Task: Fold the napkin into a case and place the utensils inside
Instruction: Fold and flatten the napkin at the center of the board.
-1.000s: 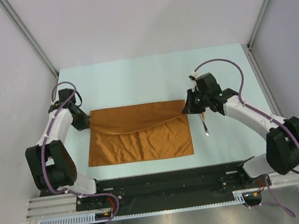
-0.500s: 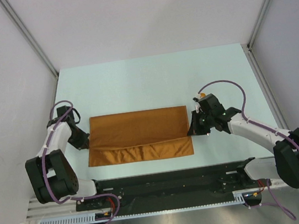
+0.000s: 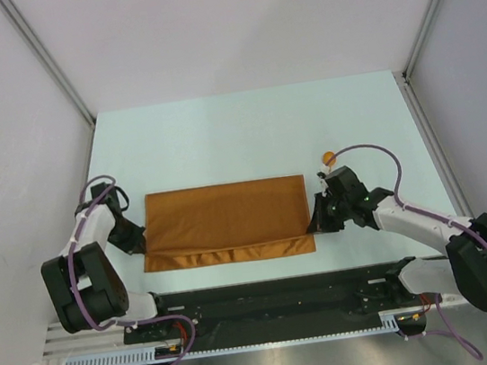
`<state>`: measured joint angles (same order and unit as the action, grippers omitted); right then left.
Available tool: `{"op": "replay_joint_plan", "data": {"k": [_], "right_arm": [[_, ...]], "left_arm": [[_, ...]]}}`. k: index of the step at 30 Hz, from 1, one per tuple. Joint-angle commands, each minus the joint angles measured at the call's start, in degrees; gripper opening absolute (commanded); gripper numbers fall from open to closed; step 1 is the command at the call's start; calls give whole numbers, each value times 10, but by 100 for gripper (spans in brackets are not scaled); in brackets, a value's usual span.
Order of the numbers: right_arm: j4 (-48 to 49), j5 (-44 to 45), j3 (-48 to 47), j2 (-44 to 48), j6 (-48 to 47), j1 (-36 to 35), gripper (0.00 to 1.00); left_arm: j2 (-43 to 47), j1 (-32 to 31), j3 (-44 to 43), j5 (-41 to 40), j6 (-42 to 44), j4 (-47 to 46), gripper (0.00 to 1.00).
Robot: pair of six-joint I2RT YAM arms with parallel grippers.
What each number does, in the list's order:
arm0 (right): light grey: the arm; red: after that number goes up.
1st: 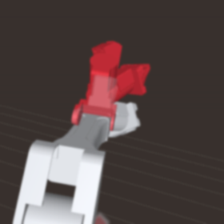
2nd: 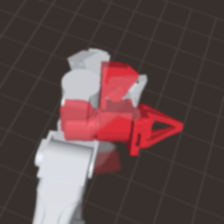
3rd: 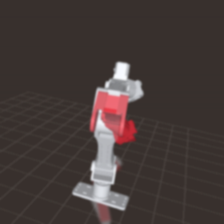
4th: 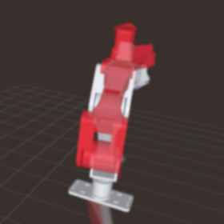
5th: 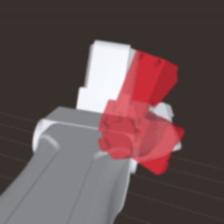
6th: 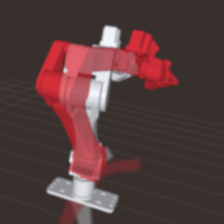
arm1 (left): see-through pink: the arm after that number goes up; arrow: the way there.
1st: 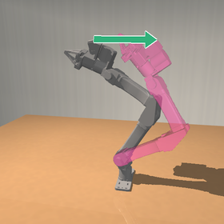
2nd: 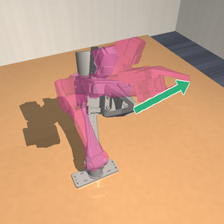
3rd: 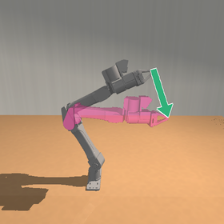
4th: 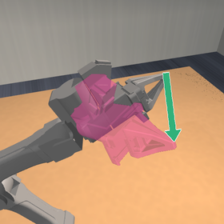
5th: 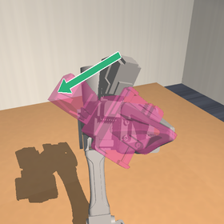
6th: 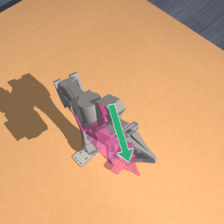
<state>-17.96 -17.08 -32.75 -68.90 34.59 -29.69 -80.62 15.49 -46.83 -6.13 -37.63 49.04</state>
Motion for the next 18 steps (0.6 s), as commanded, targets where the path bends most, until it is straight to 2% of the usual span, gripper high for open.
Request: {"op": "replay_joint_plan", "data": {"k": [1,10,18], "right_arm": [[27,-4,15,-9,23,-7,0],[43,-6,31,-23,36,-22,0],[6,-1,22,29,37,-24,0]], "left_arm": [[8,6,8,1,-17,7,0],[-13,7,13,0,-16,1,0],[50,7,-1,-21,-39,39,0]]}}
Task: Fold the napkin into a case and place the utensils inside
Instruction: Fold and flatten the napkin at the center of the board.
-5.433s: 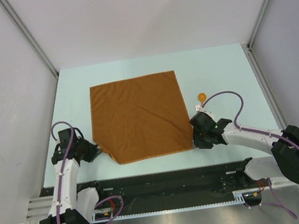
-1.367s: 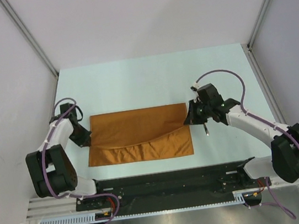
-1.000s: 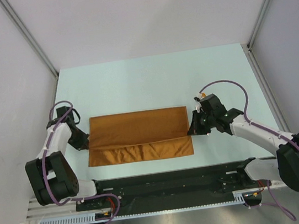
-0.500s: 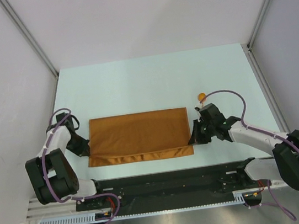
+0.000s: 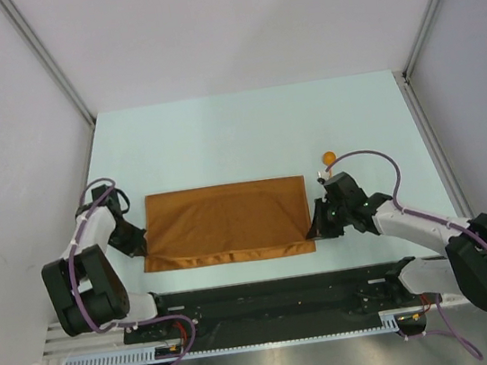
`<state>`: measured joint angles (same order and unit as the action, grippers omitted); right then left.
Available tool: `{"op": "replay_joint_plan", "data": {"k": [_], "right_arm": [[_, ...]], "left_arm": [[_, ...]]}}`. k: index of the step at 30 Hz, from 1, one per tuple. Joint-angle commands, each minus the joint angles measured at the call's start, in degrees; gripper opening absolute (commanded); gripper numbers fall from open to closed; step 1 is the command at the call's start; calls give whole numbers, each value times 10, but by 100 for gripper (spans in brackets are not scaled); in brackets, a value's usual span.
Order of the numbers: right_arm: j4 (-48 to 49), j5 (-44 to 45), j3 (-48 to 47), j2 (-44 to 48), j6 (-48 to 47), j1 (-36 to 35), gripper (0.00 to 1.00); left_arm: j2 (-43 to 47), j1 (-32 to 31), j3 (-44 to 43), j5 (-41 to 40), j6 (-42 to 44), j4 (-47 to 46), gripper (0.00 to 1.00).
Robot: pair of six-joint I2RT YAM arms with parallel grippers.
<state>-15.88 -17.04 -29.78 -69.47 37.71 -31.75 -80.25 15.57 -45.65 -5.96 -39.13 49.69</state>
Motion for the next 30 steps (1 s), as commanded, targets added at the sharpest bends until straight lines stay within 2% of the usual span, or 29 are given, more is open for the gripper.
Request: {"op": "replay_joint_plan", "data": {"k": [1,9,30], "right_arm": [[-22,-3,-8,39,5,-3,0],[-38,-1,13,63,7,-3,0],[33,-9,43,6,30,-22,0]], "left_arm": [[51,10,-15,-25,-26,36,0],[64,27,-5,-34,-22,44,0],[7,27,24,-21,-21,-1,0]]}}
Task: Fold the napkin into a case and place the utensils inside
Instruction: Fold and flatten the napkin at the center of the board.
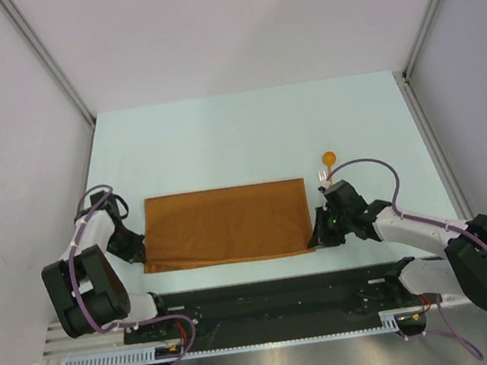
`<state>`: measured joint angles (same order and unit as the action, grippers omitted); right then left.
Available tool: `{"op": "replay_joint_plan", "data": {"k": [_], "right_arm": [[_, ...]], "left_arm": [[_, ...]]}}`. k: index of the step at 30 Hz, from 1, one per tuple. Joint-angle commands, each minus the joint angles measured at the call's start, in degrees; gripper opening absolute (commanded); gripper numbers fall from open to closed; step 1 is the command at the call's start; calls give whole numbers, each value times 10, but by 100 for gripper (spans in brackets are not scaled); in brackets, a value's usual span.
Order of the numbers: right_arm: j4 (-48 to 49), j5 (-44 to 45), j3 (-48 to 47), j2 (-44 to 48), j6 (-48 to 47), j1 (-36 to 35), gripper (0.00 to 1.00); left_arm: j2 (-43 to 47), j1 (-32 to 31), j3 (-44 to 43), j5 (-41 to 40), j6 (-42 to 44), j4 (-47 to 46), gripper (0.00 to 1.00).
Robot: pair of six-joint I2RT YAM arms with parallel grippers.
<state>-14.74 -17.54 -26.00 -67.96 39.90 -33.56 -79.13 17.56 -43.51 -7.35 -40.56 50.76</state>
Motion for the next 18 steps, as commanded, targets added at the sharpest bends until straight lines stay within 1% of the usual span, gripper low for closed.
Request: {"op": "replay_joint_plan", "data": {"k": [1,12,18], "right_arm": [[21,-4,4,-15,8,-5,0],[15,7,9,-11,5,-4,1],[13,7,6,-13,6,-4,7]], "left_arm": [[-5,7,4,-6,-8,-11,0],[-6,7,4,-7,-7,-11,0],[-2,7,2,-10,-9,-2,0]]}}
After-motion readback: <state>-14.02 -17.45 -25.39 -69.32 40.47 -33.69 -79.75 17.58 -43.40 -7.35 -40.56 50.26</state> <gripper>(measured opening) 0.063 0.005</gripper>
